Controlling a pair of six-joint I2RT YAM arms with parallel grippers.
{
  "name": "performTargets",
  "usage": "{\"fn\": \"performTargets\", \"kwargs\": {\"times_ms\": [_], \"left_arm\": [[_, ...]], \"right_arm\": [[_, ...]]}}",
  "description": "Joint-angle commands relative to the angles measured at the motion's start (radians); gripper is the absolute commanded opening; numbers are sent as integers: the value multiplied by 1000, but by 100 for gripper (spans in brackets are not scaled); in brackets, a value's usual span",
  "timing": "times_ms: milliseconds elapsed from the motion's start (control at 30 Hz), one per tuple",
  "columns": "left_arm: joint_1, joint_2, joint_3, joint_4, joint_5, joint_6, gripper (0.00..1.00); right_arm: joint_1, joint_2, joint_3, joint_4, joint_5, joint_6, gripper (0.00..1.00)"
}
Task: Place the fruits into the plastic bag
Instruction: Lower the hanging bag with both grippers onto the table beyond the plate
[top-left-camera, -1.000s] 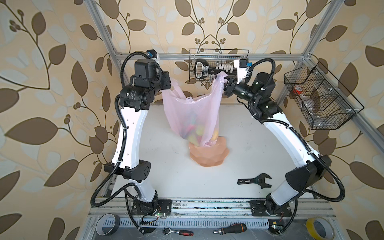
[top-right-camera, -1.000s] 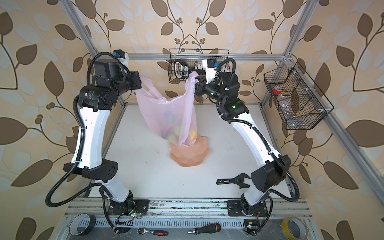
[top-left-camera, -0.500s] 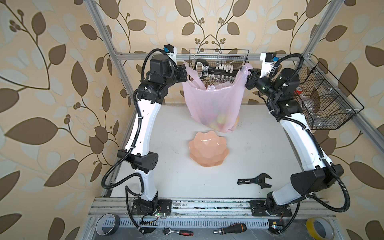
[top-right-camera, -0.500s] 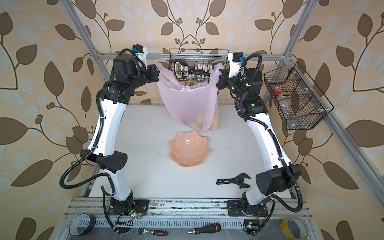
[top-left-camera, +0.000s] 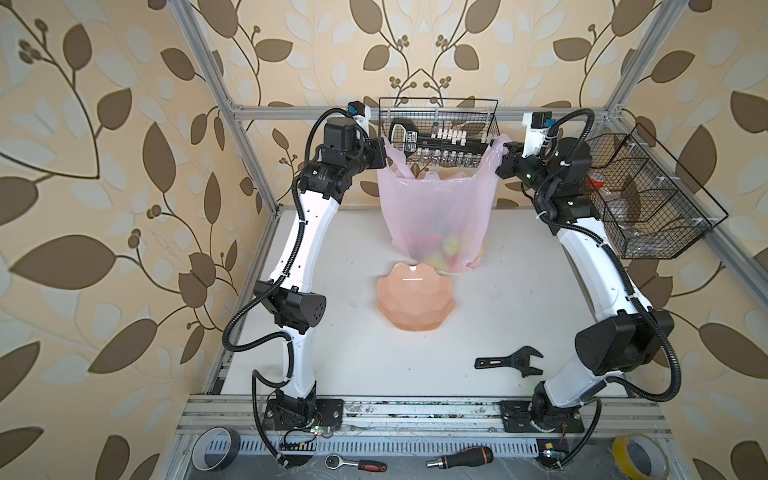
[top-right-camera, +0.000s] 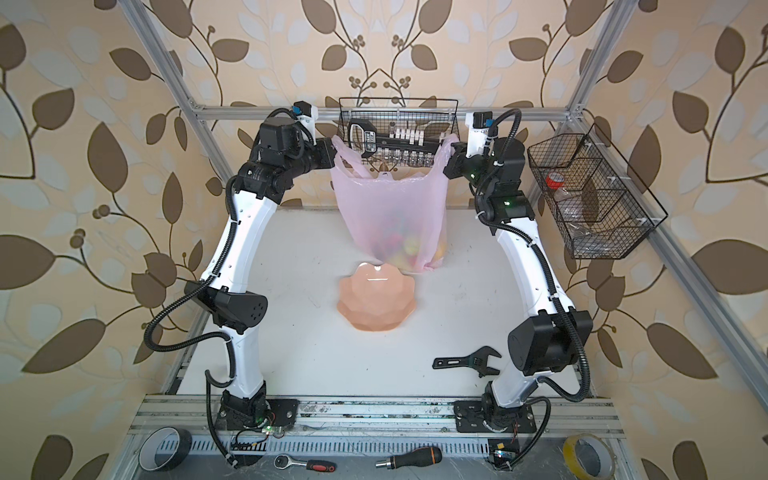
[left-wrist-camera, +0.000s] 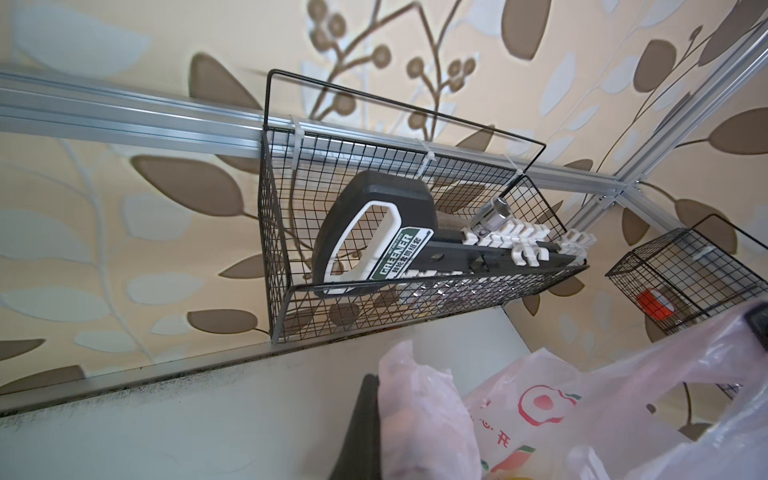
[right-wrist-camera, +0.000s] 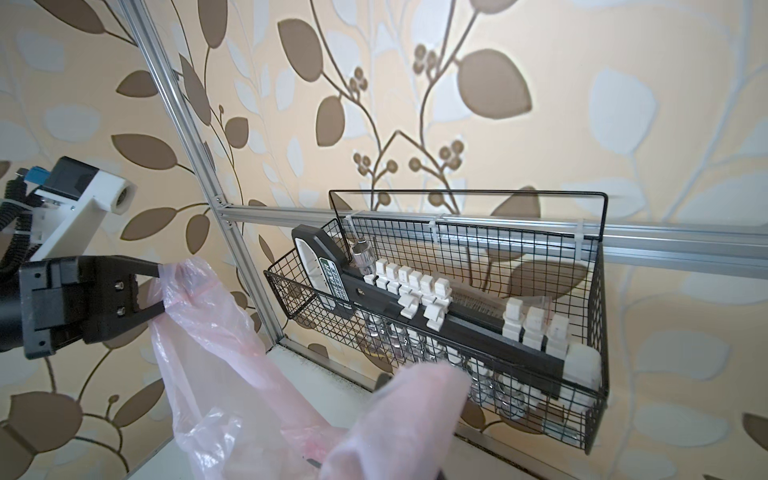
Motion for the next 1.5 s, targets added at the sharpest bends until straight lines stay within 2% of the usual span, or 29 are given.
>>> {"fn": "performTargets", "kwargs": {"times_ms": [0, 267, 467, 733, 867, 1233, 1467], "left_arm": [[-3, -27, 45, 116, 24, 16, 0], [-1, 5, 73, 126, 0, 58, 0], [1, 2, -27, 94, -12, 90, 0], [1, -167, -413, 213, -58, 71, 0], [1, -244, -543, 255, -56, 67, 0], [-9, -343, -542, 176, -12, 42, 0], [-9, -435, -674, 176, -27, 43, 0]], "right_arm": [[-12, 0, 22, 100, 2, 3, 0], [-20, 54, 75, 99, 7, 8, 0], [-21, 58, 5, 107, -12, 7, 0], [-21, -91, -314, 210, -14, -3, 0], [-19, -162, -421, 232, -32, 8, 2], [40, -321, -533, 198, -31, -8, 6], [94, -390, -637, 179, -20, -20, 7]]}}
